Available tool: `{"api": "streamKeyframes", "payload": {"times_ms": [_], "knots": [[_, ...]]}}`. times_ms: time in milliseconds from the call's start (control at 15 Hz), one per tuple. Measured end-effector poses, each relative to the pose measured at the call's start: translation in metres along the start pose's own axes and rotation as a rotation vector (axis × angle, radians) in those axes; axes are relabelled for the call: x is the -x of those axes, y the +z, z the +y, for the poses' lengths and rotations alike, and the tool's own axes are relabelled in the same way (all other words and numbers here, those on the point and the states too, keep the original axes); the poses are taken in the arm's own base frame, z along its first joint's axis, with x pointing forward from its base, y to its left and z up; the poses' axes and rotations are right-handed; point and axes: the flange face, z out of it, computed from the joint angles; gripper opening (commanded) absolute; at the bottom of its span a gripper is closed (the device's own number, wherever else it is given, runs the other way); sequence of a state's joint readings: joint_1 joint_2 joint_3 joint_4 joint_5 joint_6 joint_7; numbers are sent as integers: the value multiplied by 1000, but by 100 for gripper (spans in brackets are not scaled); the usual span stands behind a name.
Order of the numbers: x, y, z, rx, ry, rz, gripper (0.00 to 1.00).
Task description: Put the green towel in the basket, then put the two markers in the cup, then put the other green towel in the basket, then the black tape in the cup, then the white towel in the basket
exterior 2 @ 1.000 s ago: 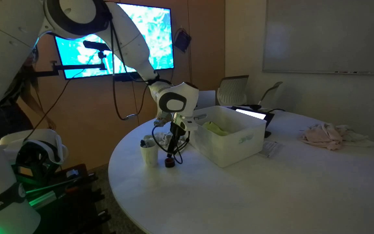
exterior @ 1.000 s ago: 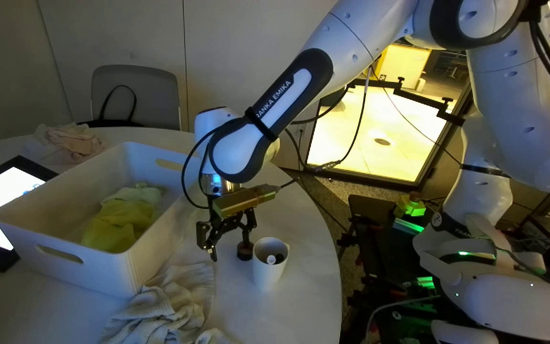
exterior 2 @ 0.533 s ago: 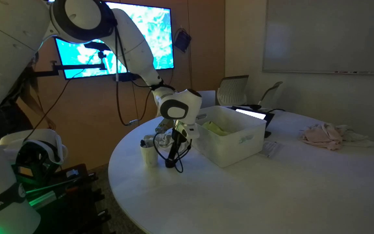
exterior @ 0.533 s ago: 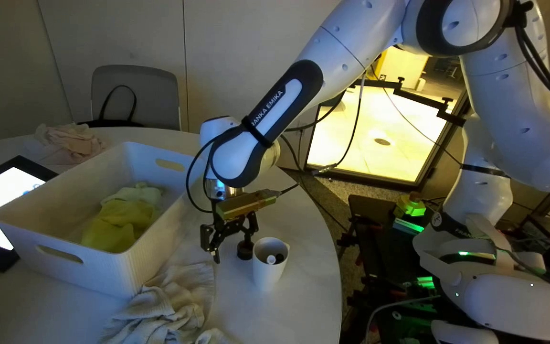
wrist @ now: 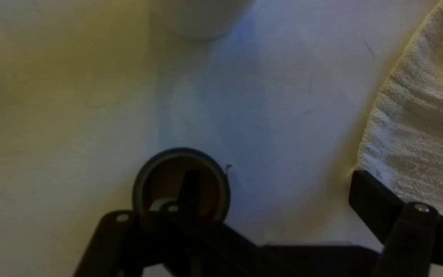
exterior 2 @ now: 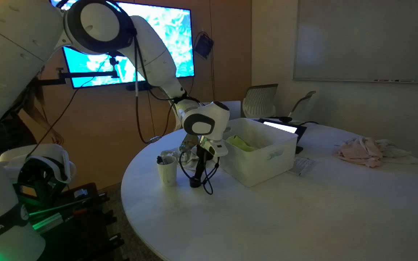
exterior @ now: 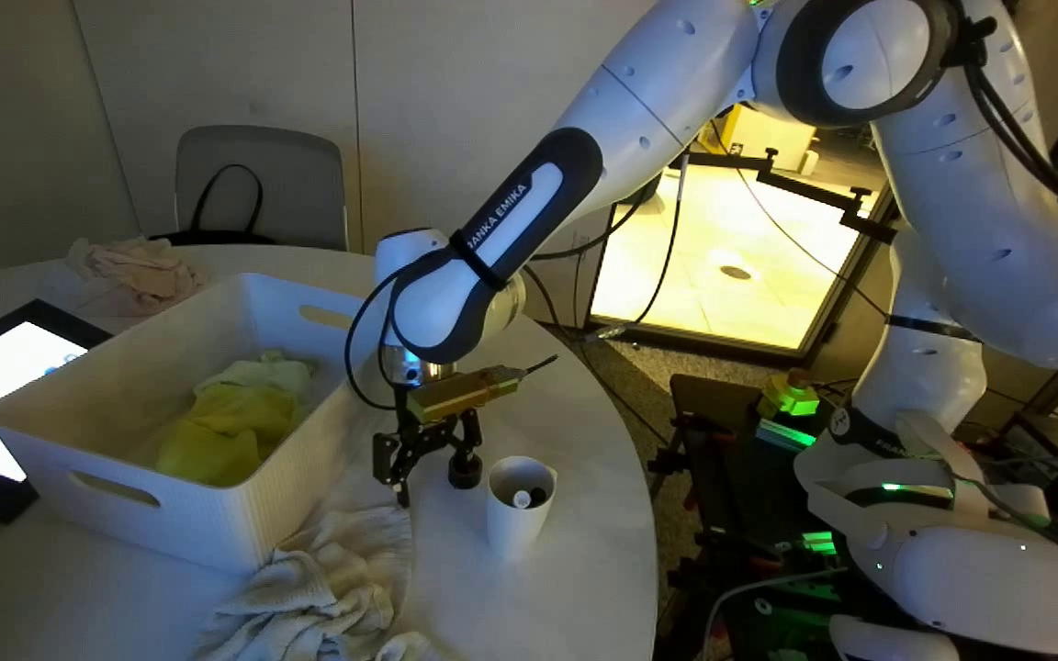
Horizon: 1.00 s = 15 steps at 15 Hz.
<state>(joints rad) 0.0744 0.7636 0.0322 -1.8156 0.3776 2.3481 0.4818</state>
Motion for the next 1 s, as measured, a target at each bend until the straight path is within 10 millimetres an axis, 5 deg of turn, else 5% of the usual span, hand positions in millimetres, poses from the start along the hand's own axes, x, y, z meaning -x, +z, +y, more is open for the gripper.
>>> {"api": "streamKeyframes", "payload": {"times_ms": [533,600,733,1000], "knots": [[-5,1,-5,-6,-44,-20,97],[-4,1,-6,-7,-52,-19,74],[-3,0,-9,-10,-71,-19,71],[-2,-1,-14,-13,-103,-28,39]]}}
